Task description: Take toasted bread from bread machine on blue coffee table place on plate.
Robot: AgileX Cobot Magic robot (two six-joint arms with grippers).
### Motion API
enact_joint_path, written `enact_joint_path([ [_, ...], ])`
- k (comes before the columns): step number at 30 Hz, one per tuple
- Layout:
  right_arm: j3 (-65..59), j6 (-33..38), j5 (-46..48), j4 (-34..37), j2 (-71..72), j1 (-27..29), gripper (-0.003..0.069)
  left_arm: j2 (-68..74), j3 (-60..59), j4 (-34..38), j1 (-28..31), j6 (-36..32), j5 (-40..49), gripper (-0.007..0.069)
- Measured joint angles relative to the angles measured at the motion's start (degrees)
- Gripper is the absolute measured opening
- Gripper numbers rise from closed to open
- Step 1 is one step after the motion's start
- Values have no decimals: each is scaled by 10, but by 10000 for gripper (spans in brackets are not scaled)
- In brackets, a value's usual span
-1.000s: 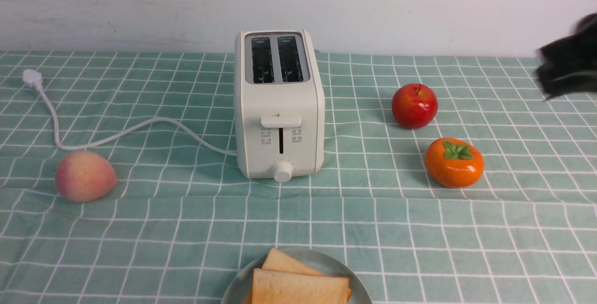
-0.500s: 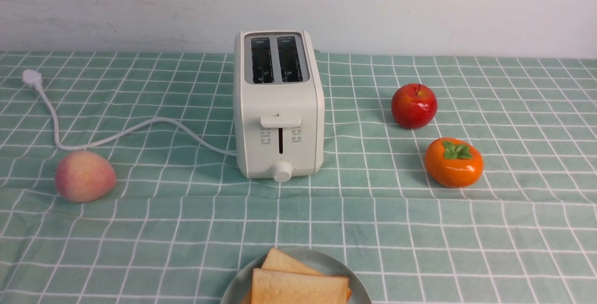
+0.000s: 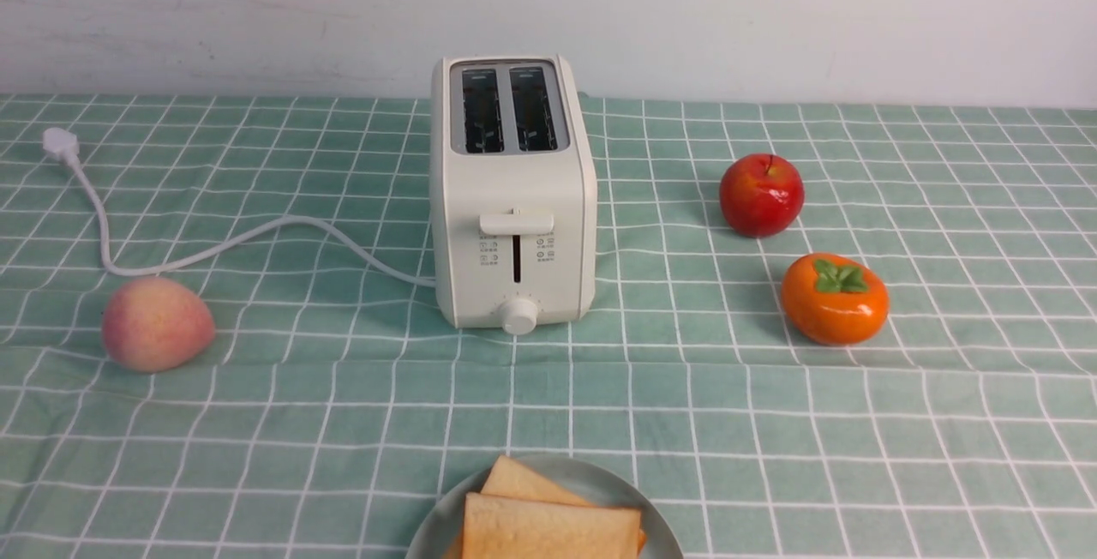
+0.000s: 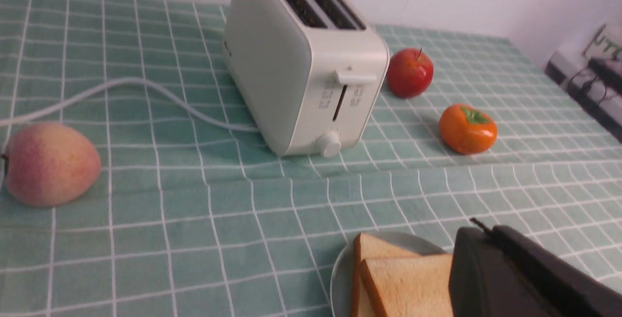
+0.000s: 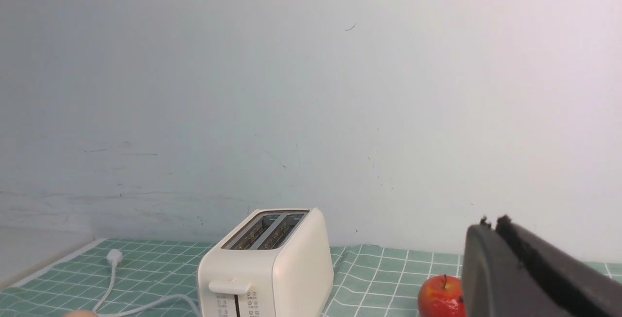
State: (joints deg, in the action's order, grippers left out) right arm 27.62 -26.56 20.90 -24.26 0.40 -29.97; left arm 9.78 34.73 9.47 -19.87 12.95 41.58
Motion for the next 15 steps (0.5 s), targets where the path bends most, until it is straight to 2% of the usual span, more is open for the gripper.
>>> enact_joint_path([
  [7, 0, 0, -2, -2, 0, 0, 3, -50, -152, 40, 0, -1, -147, -14],
  [15, 0, -1, -2, -2, 0, 0, 10, -51, -242, 54, 0, -1, -158, -14],
])
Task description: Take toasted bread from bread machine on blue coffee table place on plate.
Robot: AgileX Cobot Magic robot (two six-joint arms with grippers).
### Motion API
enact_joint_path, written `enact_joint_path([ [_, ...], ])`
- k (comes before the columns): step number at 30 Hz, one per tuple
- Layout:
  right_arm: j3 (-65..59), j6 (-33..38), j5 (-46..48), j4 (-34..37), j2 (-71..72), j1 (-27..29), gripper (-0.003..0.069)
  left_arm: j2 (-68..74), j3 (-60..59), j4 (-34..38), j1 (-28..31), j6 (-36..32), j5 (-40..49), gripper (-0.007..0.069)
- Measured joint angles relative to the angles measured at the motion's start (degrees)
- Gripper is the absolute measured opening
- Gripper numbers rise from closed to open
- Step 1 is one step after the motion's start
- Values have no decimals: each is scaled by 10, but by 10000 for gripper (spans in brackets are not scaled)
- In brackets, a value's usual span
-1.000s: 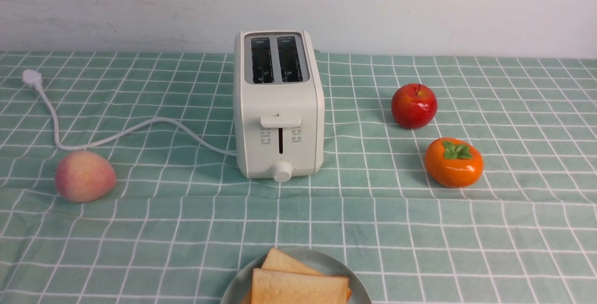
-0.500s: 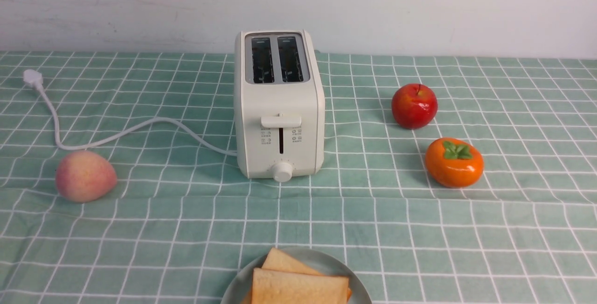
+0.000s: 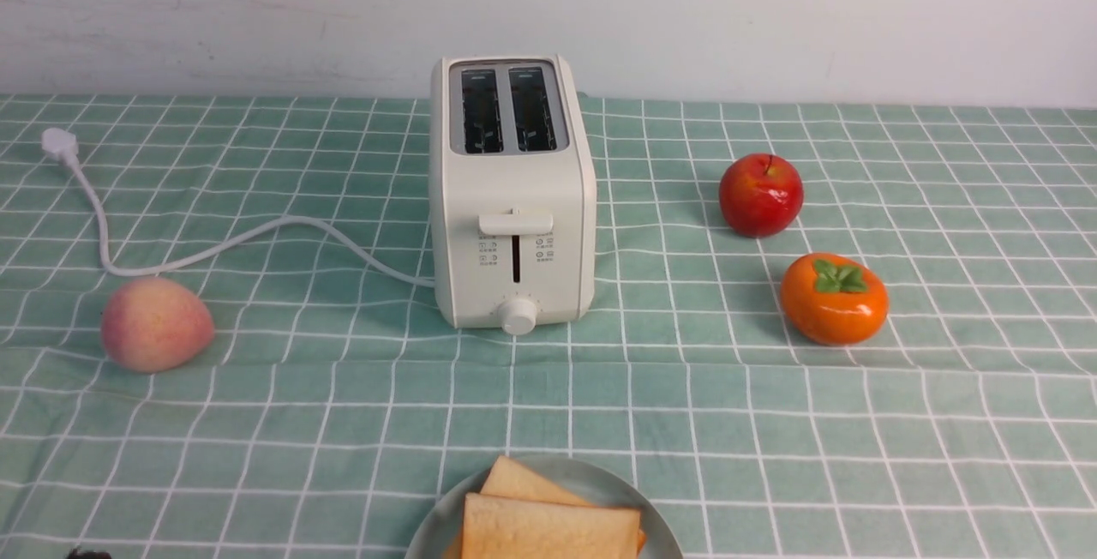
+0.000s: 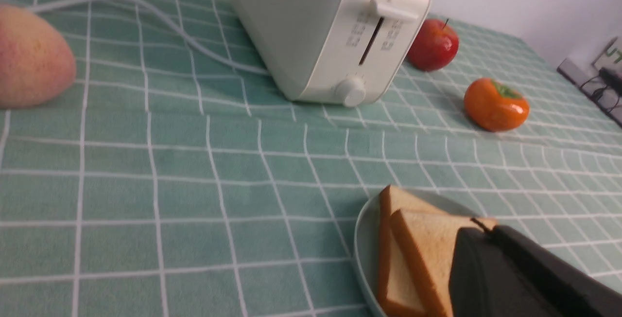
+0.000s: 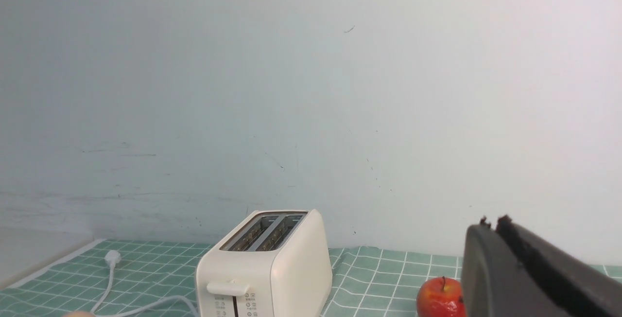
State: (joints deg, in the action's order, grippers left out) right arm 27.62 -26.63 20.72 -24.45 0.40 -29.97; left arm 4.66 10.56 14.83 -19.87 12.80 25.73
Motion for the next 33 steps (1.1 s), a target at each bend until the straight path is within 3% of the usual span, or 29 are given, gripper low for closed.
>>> enact_joint_path([
  [7, 0, 0, 0, 0, 0, 0, 15, 0, -39, -3, 0, -1, 21, -14],
  [12, 0, 0, 0, 0, 0, 0, 20, -9, -62, -57, 2, -3, -23, -14],
  [15, 0, 0, 0, 0, 0, 0, 24, -38, -83, -91, 27, -2, -59, -14],
  [21, 0, 0, -1, 0, 0, 0, 34, -53, -119, -90, 112, -2, -76, -14],
  [33, 0, 0, -1, 0, 0, 0, 50, -53, -123, -93, 124, -2, -39, -14],
])
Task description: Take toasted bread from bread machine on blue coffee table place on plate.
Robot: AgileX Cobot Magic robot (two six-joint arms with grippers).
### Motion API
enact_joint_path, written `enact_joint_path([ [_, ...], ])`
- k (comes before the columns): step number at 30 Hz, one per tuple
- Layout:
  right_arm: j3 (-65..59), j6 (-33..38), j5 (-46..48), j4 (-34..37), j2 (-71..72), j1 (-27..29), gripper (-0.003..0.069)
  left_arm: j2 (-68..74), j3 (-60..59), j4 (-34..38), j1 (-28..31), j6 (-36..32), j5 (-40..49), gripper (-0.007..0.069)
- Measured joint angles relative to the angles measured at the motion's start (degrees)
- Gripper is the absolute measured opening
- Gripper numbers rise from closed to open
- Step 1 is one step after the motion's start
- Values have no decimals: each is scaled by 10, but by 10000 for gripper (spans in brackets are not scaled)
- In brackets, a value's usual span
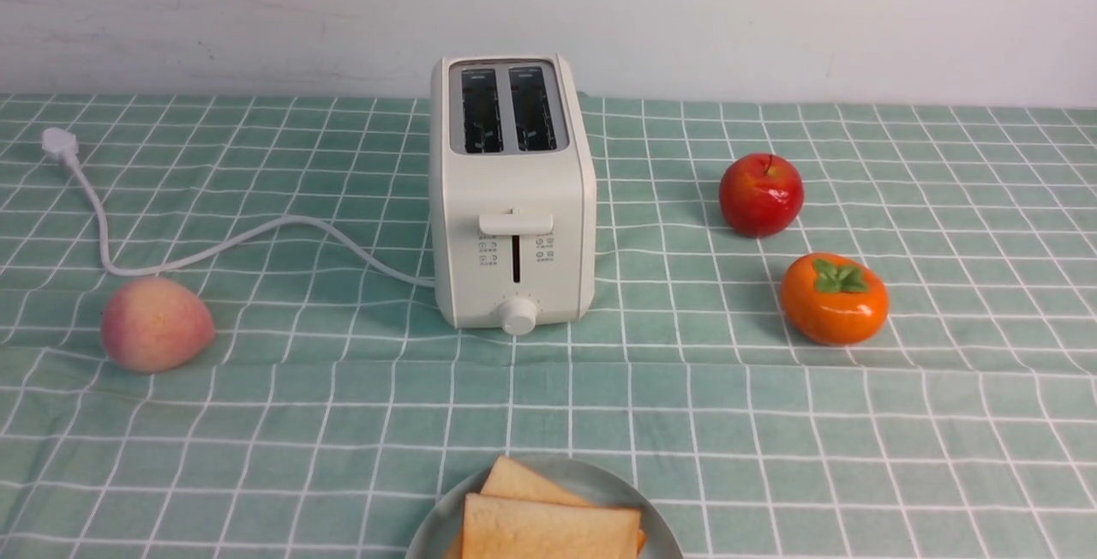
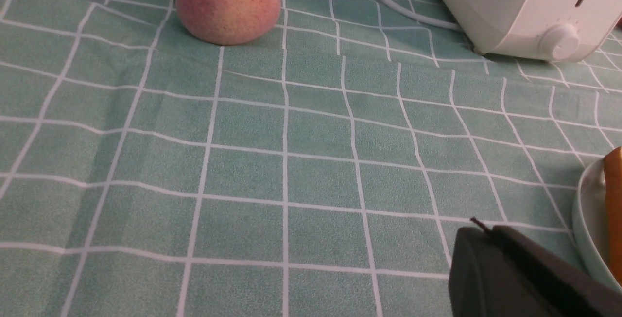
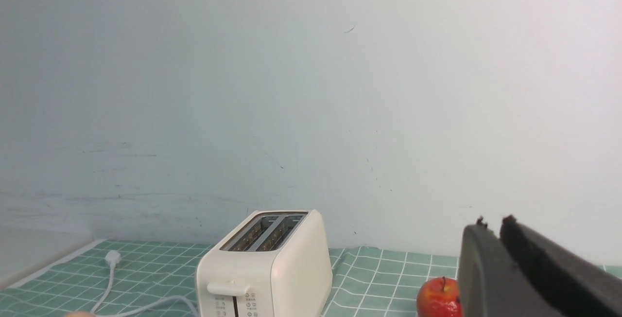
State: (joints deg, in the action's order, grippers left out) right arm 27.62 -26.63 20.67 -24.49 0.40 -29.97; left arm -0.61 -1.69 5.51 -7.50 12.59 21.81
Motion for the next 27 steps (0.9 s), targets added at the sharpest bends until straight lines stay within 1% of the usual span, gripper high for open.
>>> enact_joint_path([
  [27, 0, 0, 0, 1, 0, 0, 90, 0, 0, 0, 0, 0, 1, -6],
])
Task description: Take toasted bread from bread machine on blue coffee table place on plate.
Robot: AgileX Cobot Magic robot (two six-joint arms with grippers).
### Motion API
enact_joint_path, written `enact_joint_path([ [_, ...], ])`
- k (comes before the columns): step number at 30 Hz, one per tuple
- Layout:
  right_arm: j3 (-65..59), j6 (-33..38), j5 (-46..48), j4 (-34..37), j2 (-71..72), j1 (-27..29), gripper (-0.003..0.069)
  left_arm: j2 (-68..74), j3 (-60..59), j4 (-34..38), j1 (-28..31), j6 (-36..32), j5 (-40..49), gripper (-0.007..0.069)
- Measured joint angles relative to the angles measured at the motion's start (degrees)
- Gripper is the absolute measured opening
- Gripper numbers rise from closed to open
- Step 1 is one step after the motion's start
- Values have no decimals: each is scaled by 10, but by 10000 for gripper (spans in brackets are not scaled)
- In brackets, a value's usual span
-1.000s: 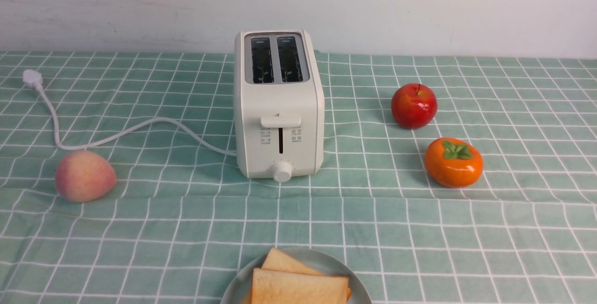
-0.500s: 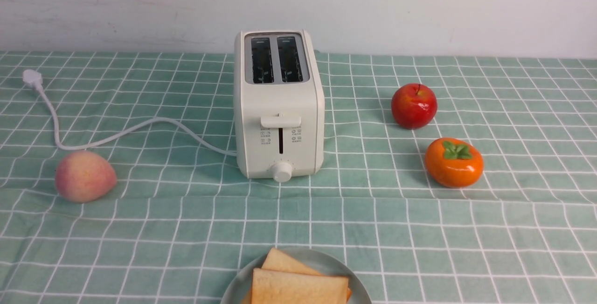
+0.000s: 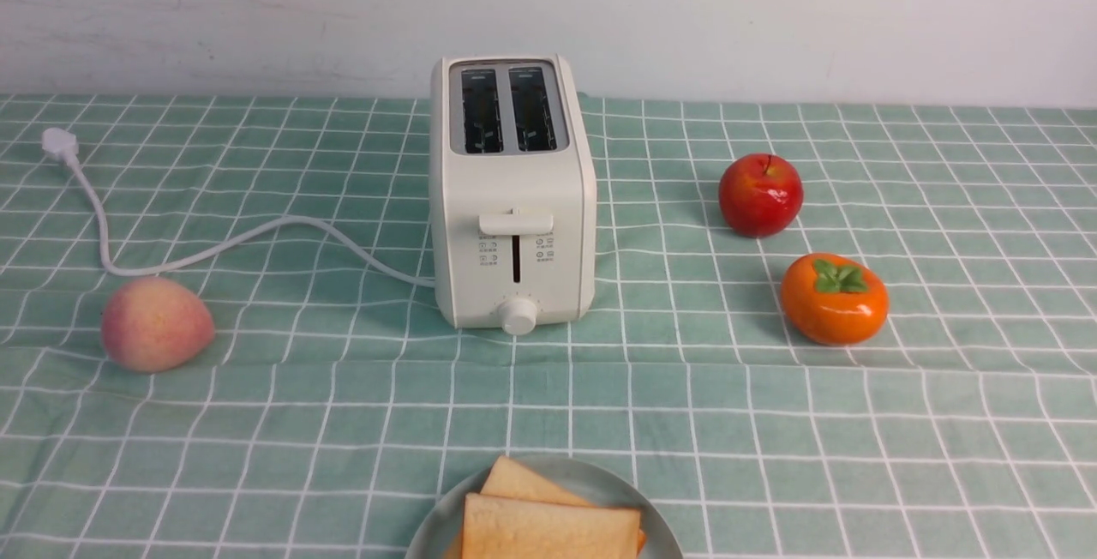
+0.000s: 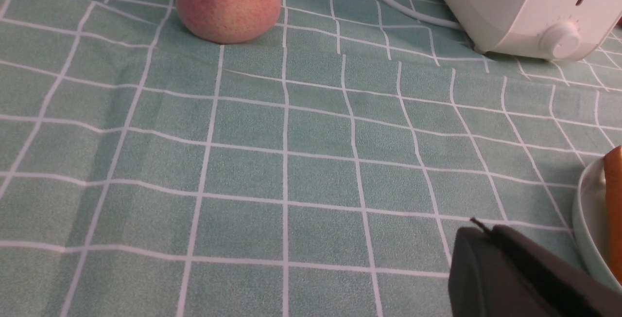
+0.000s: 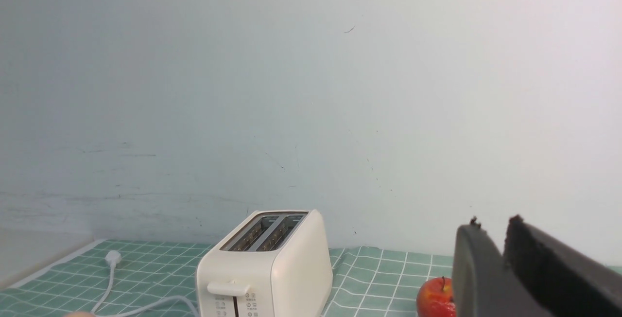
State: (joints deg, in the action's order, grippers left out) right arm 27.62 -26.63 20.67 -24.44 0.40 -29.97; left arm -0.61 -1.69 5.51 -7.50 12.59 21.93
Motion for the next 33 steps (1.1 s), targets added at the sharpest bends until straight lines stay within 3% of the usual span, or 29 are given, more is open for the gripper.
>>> enact_joint_path([
  [3, 0, 1, 0, 19, 0, 0, 92, 0, 0, 0, 0, 0, 0, -4],
  [4, 0, 13, 2, 62, 0, 0, 92, 0, 0, 0, 0, 0, 0, -3],
  [10, -17, 163, 6, 219, 0, 0, 97, 0, 0, 0, 0, 0, 0, 1],
  [13, -32, 208, 6, 263, 0, 0, 100, 0, 0, 0, 0, 0, 0, 1],
  [21, -88, 220, 5, 273, 1, 3, 108, 0, 0, 0, 0, 0, 0, 6],
  [33, -276, 227, 7, 268, 2, 184, 123, 0, 0, 0, 0, 0, 1, 18],
])
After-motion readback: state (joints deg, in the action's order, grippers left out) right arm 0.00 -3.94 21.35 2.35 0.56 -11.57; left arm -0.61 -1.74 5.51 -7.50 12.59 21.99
